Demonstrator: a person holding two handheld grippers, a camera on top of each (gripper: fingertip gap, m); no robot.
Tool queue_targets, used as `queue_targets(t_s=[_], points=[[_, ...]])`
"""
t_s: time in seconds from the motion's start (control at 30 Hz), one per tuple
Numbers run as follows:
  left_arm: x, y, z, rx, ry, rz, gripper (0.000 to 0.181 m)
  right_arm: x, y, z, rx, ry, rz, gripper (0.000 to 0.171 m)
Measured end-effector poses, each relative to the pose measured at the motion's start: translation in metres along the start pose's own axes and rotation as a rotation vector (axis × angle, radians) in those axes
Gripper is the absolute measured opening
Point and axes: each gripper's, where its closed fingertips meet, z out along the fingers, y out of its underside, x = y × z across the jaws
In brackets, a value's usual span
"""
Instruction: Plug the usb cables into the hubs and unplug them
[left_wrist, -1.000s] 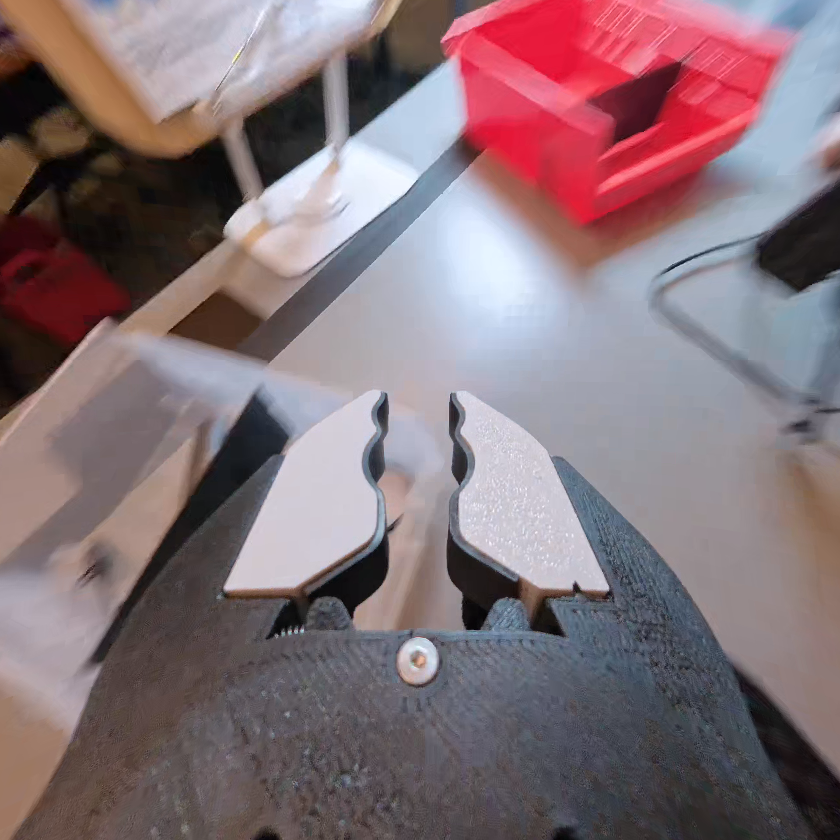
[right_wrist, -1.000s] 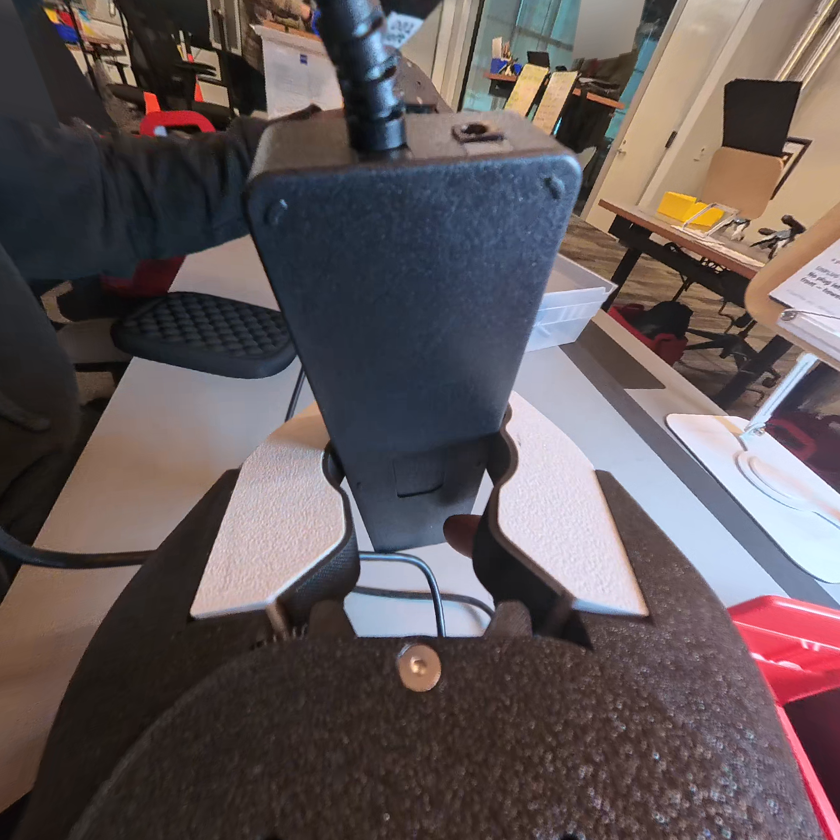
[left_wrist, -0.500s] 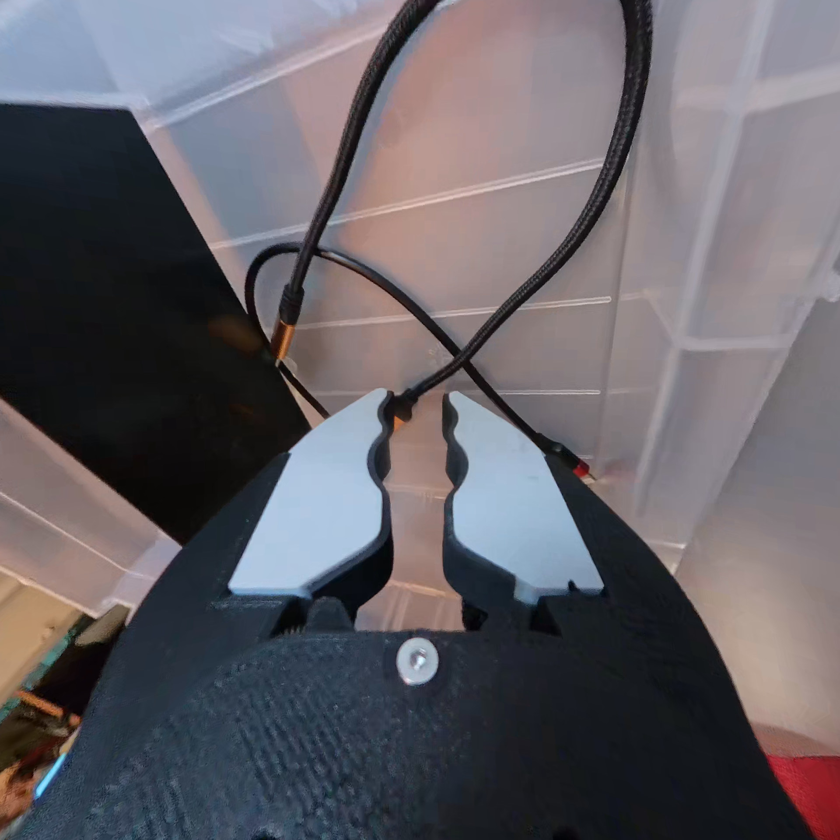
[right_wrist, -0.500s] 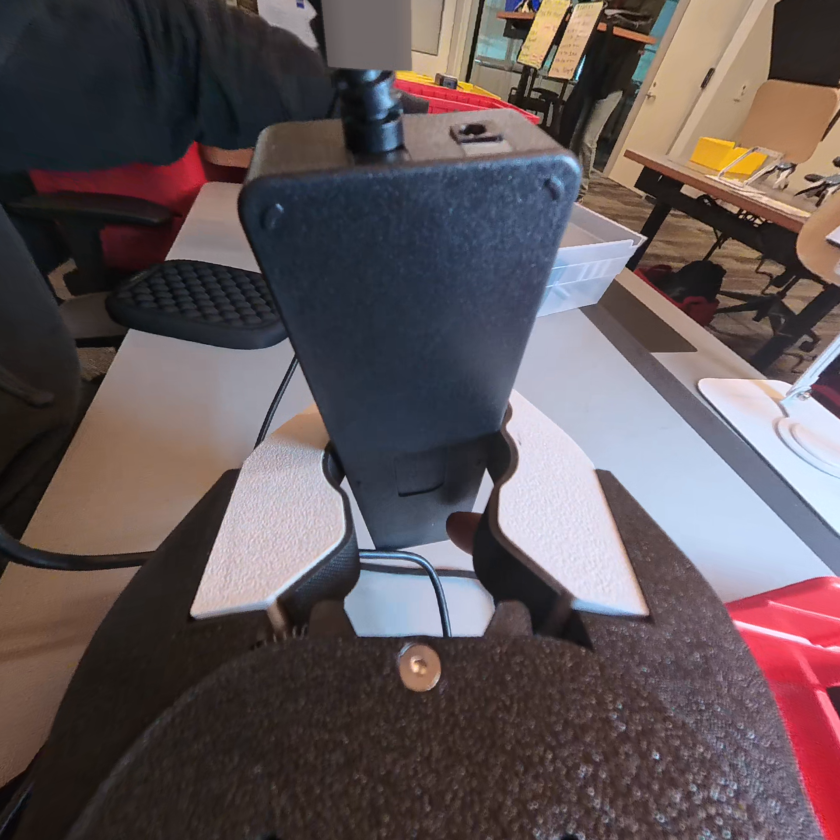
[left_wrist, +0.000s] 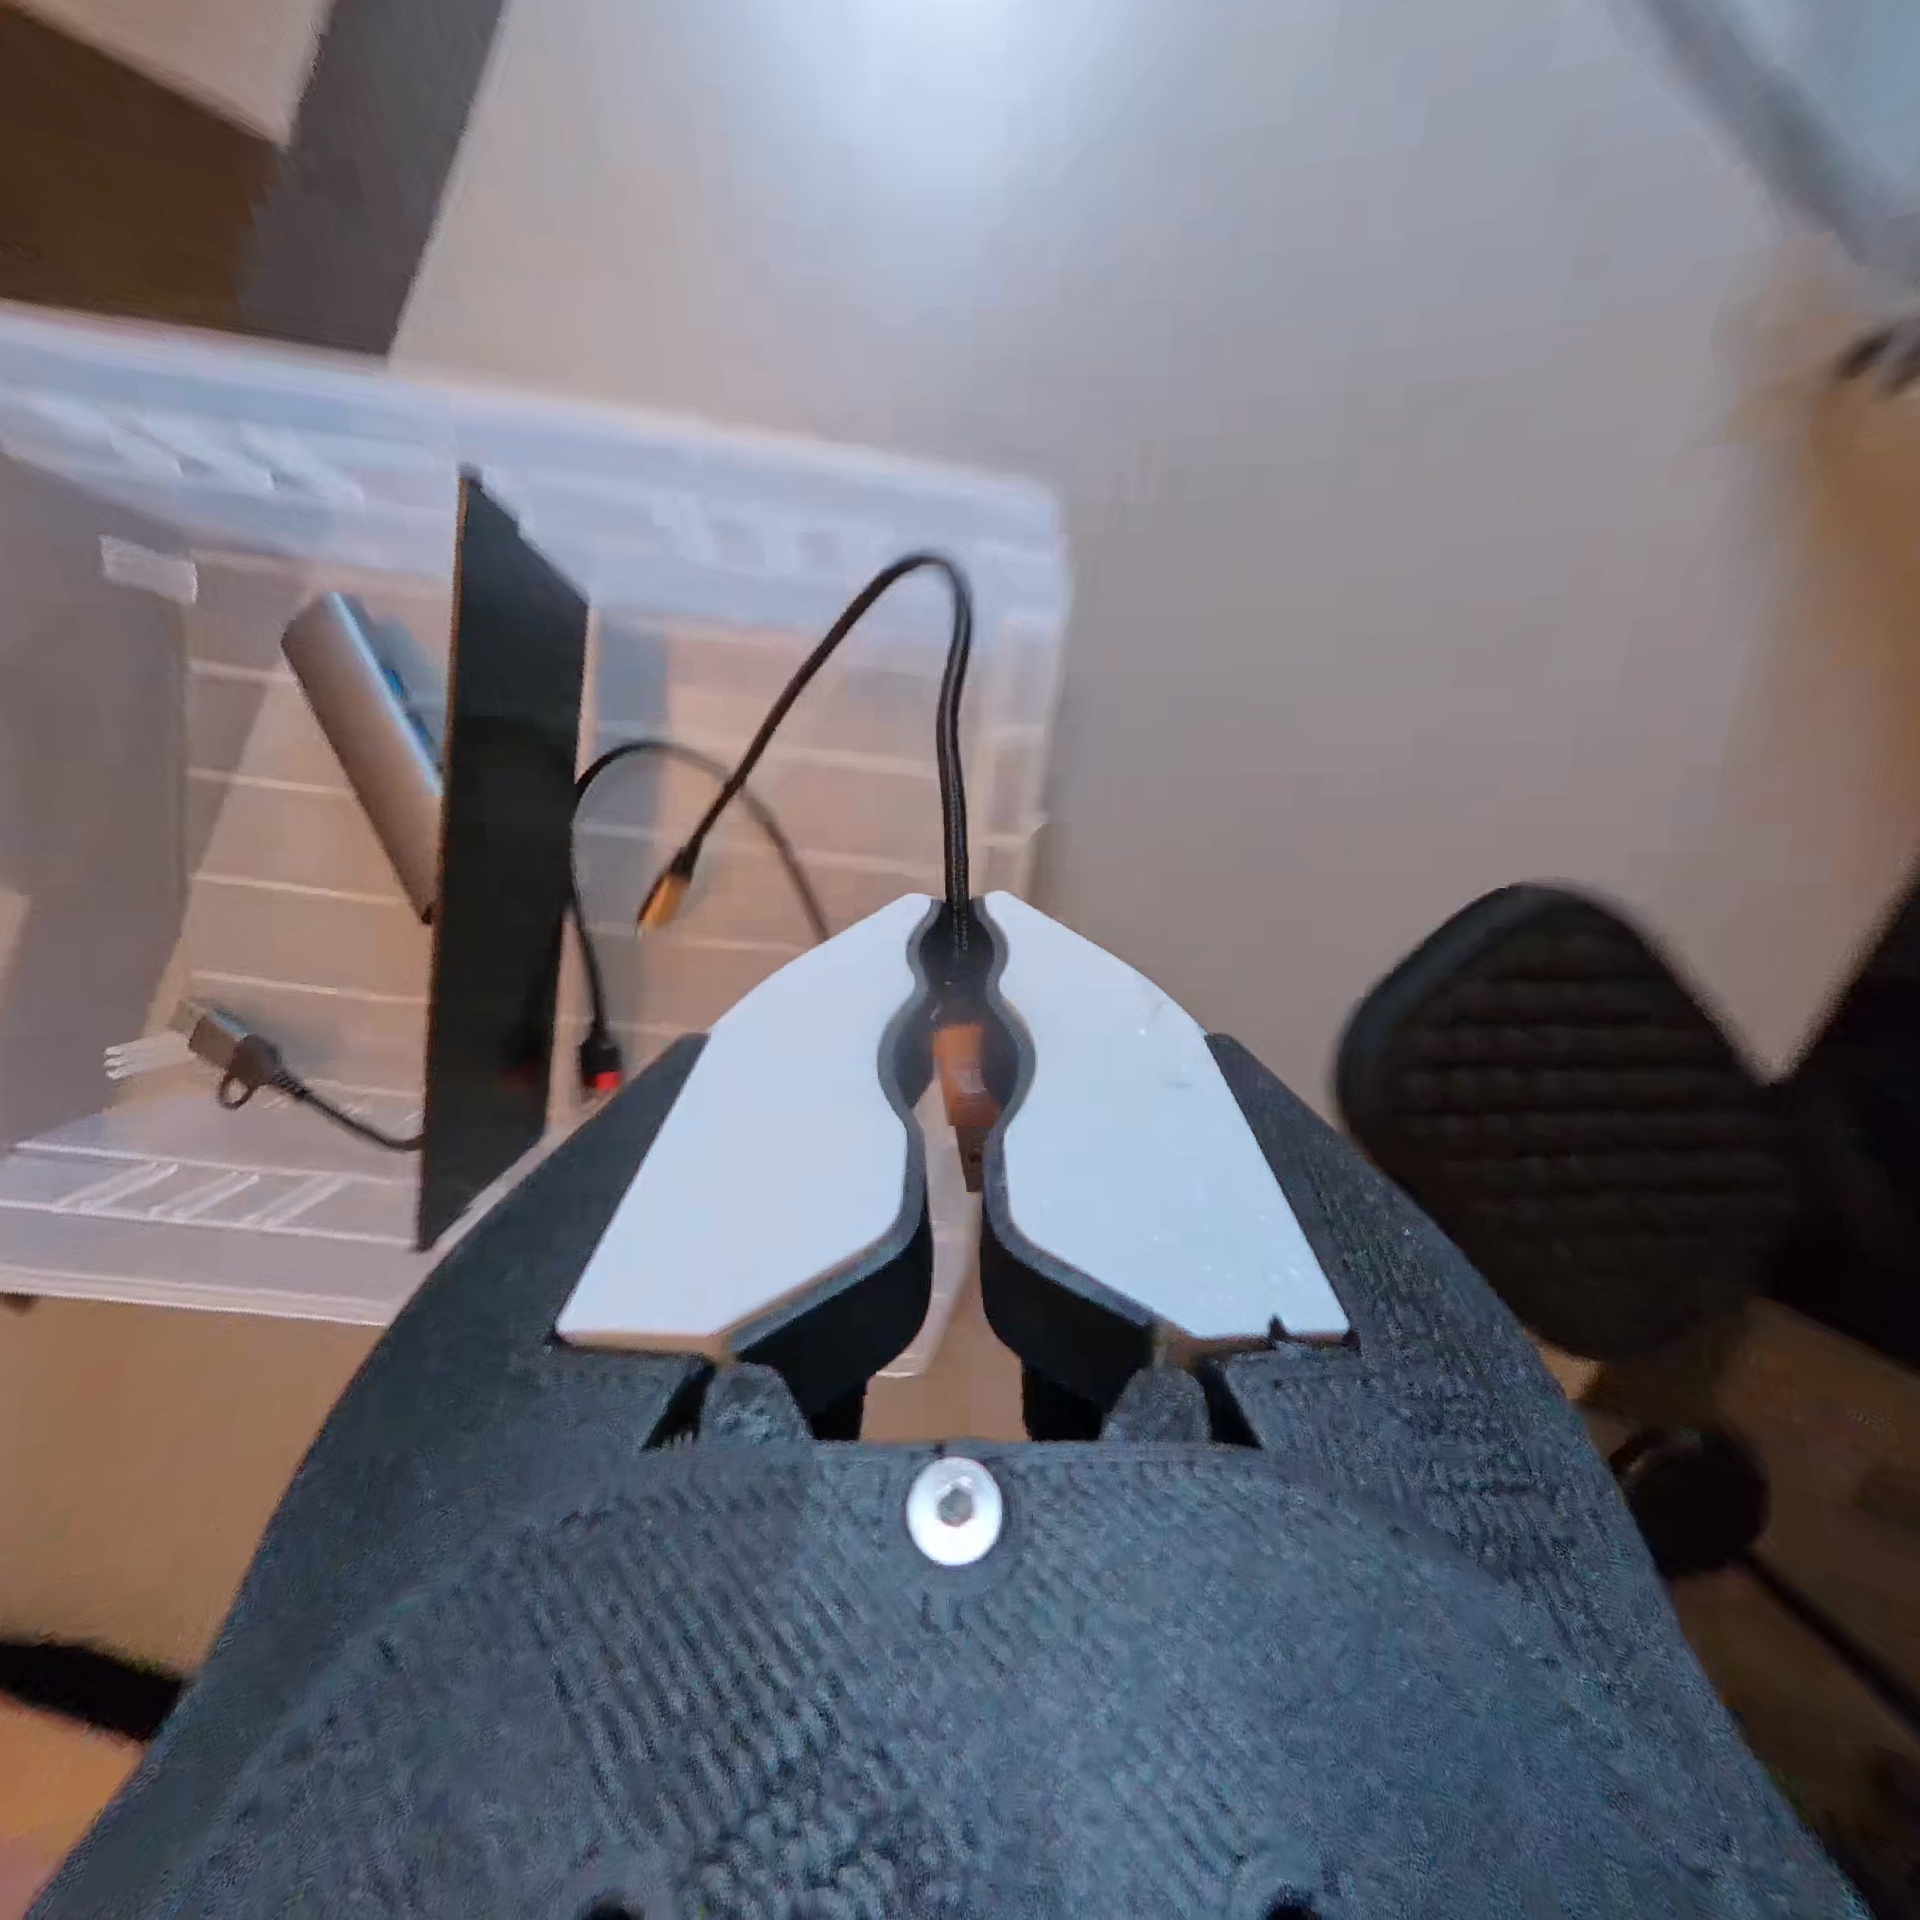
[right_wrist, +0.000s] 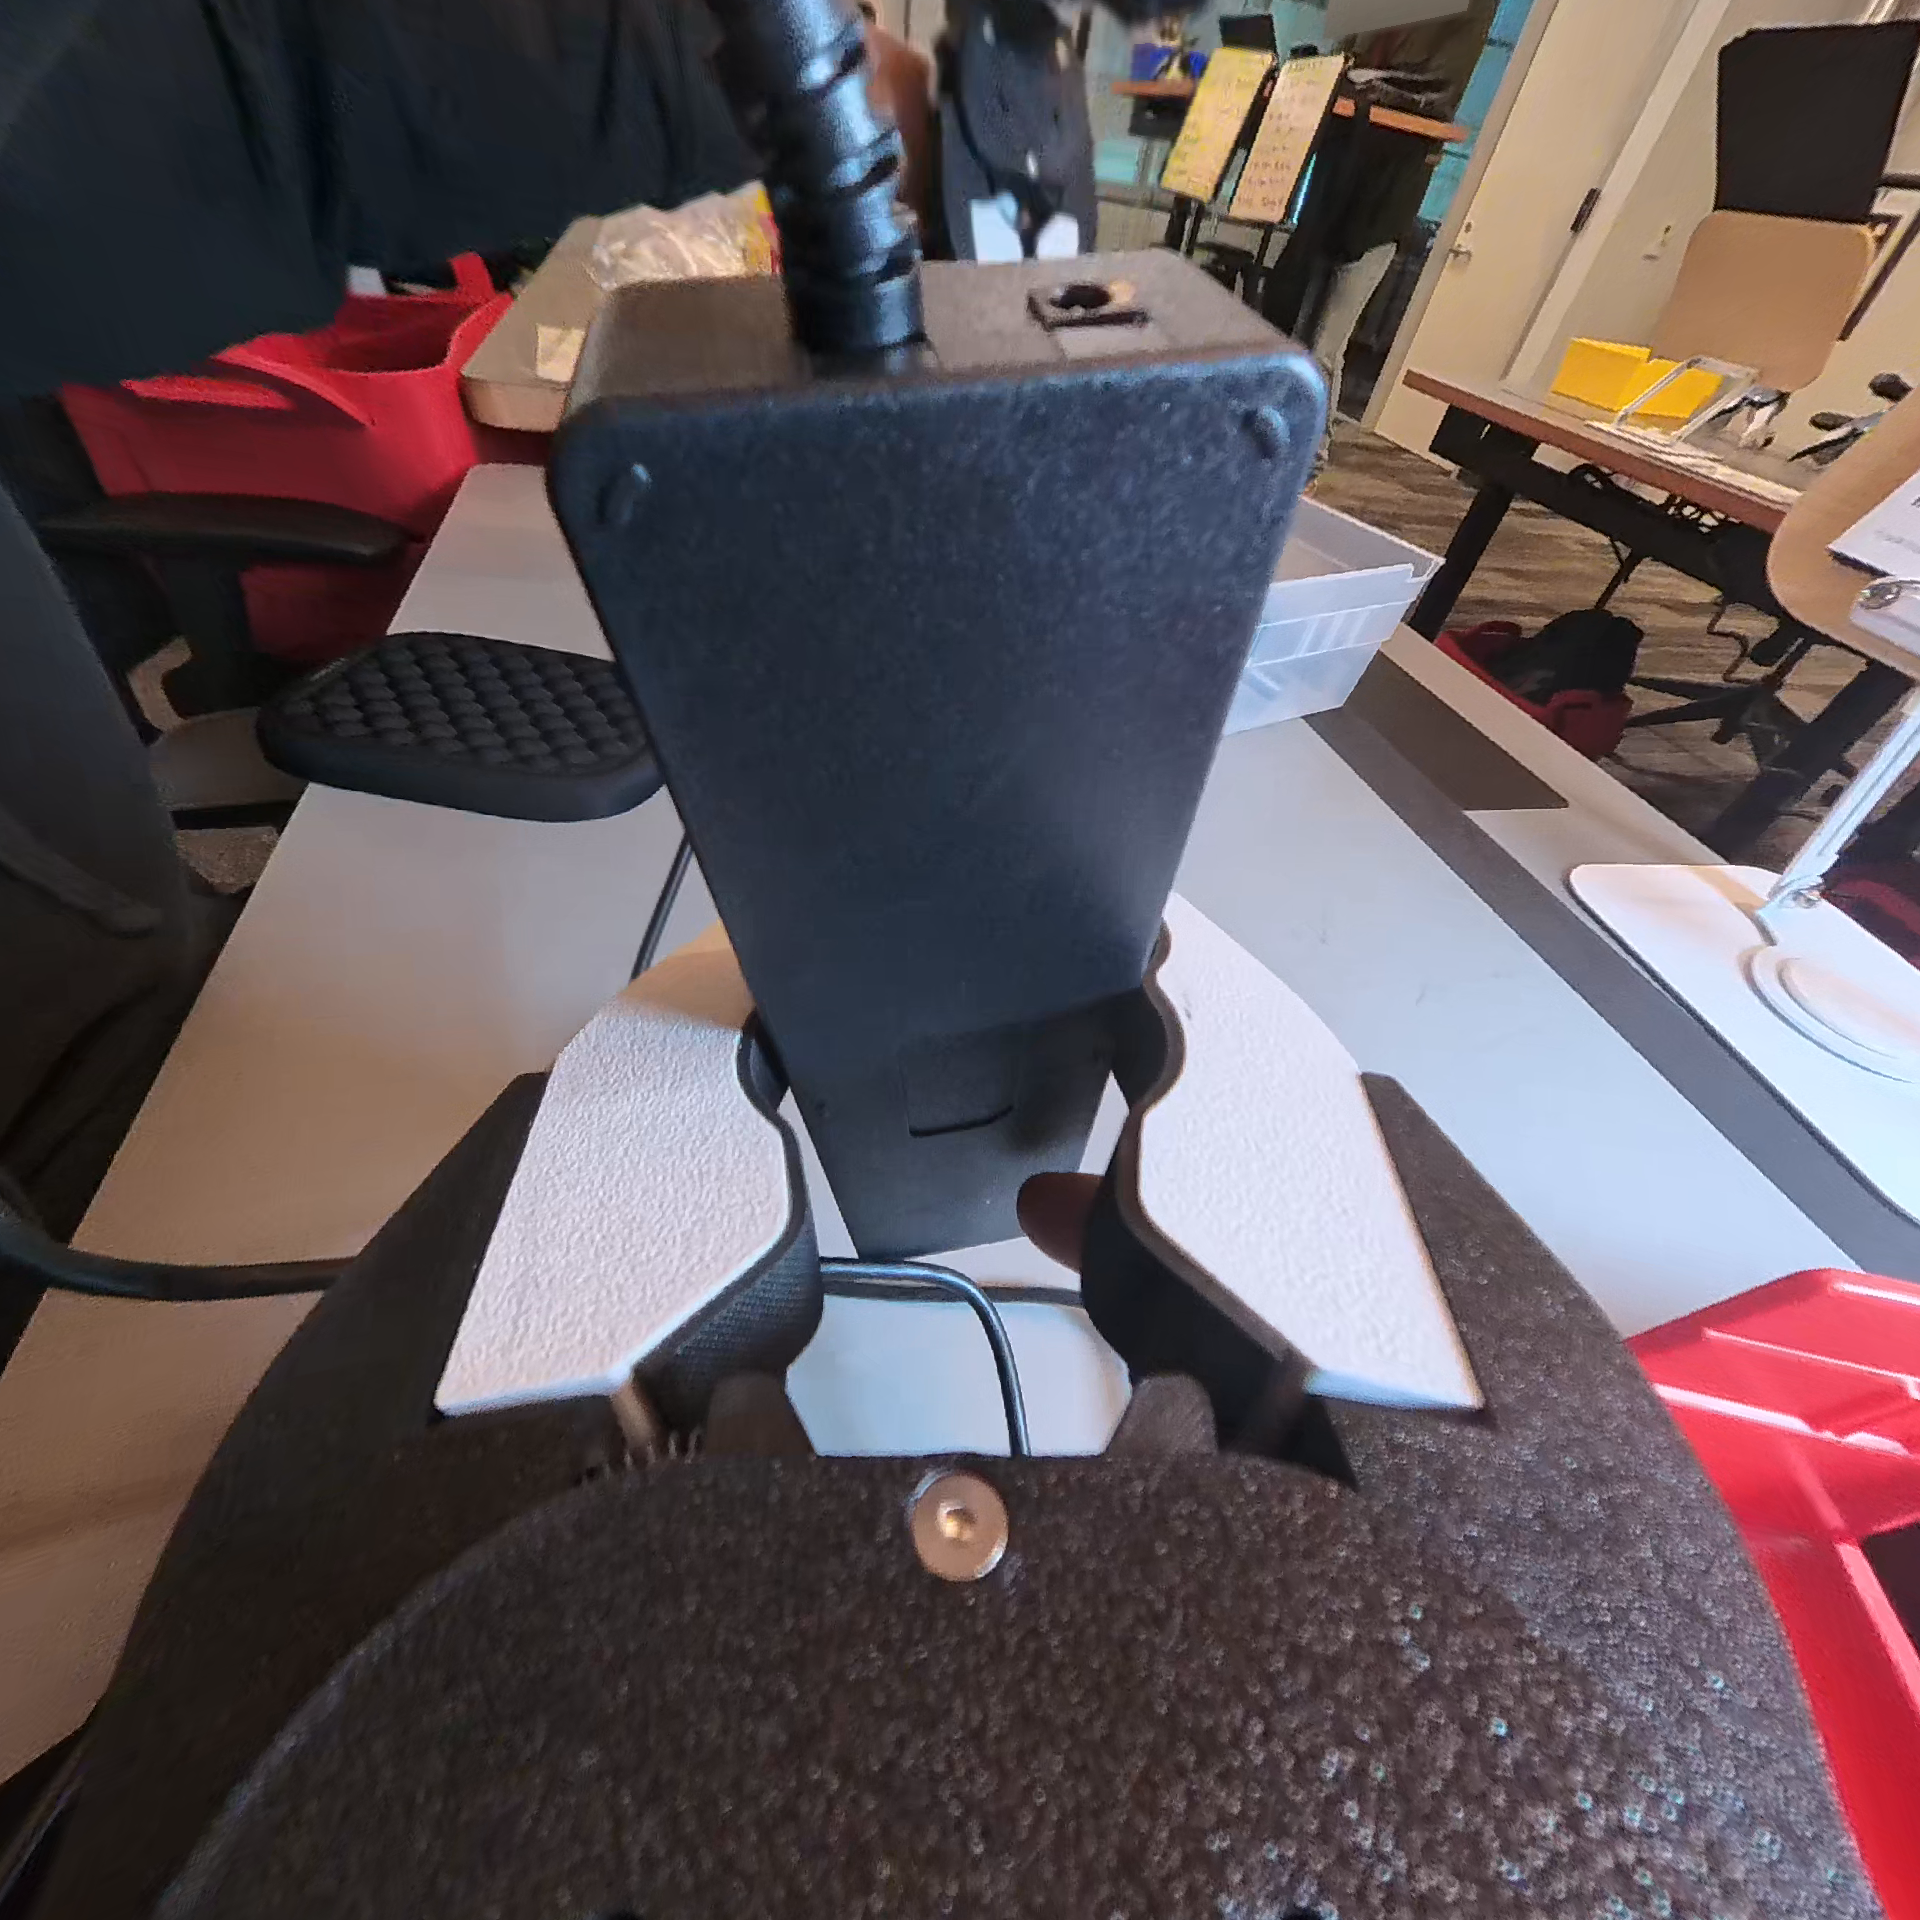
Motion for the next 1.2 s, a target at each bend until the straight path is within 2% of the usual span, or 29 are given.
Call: queue_targets(t_s=[0.03, 0.13, 0.23, 0.47, 0.63, 0.8, 0.87, 0.93, 0.97, 1.03, 1.2], points=[[0.013, -0.013, -0.012, 0.069, 0.023, -0.029, 0.004, 0.0, -0.001, -0.001, 0.006, 0.0, 0.002, 0.062], [0.052, -0.049, -0.035, 0.267, 0.111, -0.14, 0.003, -0.001, -0.006, -0.005, 0.027, 0.003, 0.002, 0.062], [0.09, -0.073, -0.03, 0.374, 0.239, -0.261, 0.004, -0.002, -0.01, -0.008, 0.04, 0.006, -0.002, 0.062], [0.142, -0.105, 0.051, 0.371, 0.422, -0.379, 0.004, -0.006, -0.01, -0.014, 0.038, -0.04, 0.02, 0.062], [0.14, -0.132, 0.098, 0.376, 0.482, -0.461, 0.003, -0.008, -0.003, -0.016, 0.009, -0.058, 0.029, 0.062], [0.141, -0.156, 0.125, 0.38, 0.528, -0.474, 0.004, -0.008, 0.004, -0.016, -0.015, -0.072, 0.038, 0.062], [0.16, -0.17, 0.121, 0.414, 0.637, -0.395, 0.018, -0.009, 0.006, -0.016, -0.023, -0.084, 0.043, 0.062], [0.18, -0.186, 0.104, 0.503, 0.713, -0.216, 0.025, -0.012, 0.008, -0.017, -0.034, -0.109, 0.048, 0.062], [0.185, -0.191, 0.099, 0.535, 0.672, -0.087, 0.026, -0.015, 0.008, -0.018, -0.038, -0.126, 0.051, 0.062], [0.181, -0.194, 0.102, 0.516, 0.492, 0.17, 0.028, -0.019, 0.009, -0.021, -0.041, -0.156, 0.055, 0.062], [0.172, -0.171, 0.143, 0.231, 0.175, 0.773, 0.031, -0.03, 0.011, -0.026, -0.054, -0.236, 0.07, 0.063]])
